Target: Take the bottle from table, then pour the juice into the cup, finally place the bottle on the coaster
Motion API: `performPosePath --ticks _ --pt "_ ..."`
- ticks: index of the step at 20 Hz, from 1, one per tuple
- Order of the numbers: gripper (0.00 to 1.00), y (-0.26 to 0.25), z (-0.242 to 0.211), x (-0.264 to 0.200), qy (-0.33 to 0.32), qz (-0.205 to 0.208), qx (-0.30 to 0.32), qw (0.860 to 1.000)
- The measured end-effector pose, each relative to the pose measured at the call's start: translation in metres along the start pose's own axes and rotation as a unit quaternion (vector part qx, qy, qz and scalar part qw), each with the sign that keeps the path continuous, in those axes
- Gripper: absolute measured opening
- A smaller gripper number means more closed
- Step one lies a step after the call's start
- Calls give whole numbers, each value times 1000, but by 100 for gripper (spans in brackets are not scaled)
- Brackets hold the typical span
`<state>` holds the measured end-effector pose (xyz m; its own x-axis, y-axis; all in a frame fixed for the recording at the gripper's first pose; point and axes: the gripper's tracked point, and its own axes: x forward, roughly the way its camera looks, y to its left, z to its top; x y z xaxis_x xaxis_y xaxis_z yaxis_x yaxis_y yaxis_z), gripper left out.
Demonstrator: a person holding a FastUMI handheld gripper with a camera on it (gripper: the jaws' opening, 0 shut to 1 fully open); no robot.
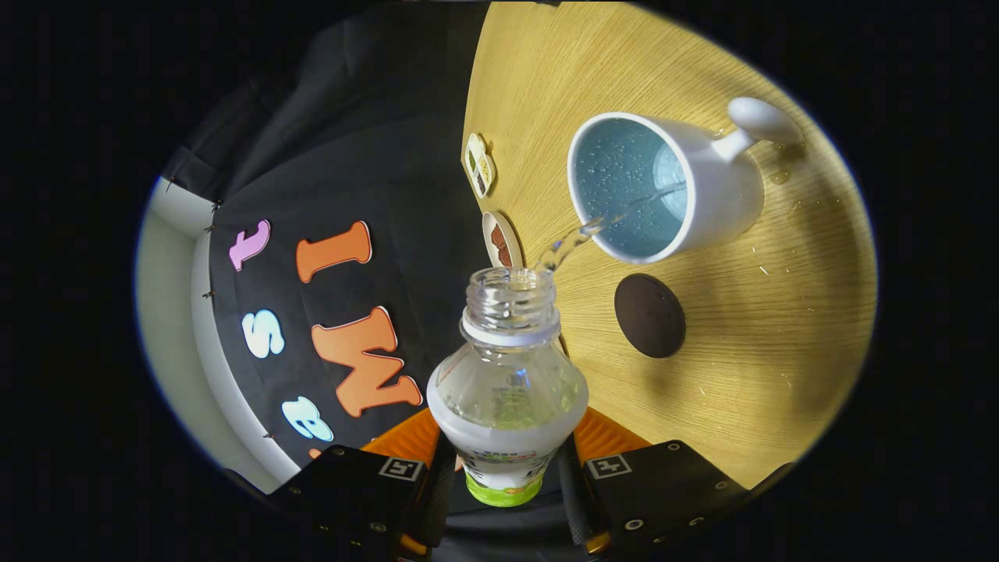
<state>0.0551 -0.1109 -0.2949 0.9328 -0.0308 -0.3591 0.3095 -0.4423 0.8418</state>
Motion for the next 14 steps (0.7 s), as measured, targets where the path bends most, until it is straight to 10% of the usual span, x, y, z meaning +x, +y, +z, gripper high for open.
performPosePath --ticks 14 --pt "61 1 3 3 0 -5 31 1000"
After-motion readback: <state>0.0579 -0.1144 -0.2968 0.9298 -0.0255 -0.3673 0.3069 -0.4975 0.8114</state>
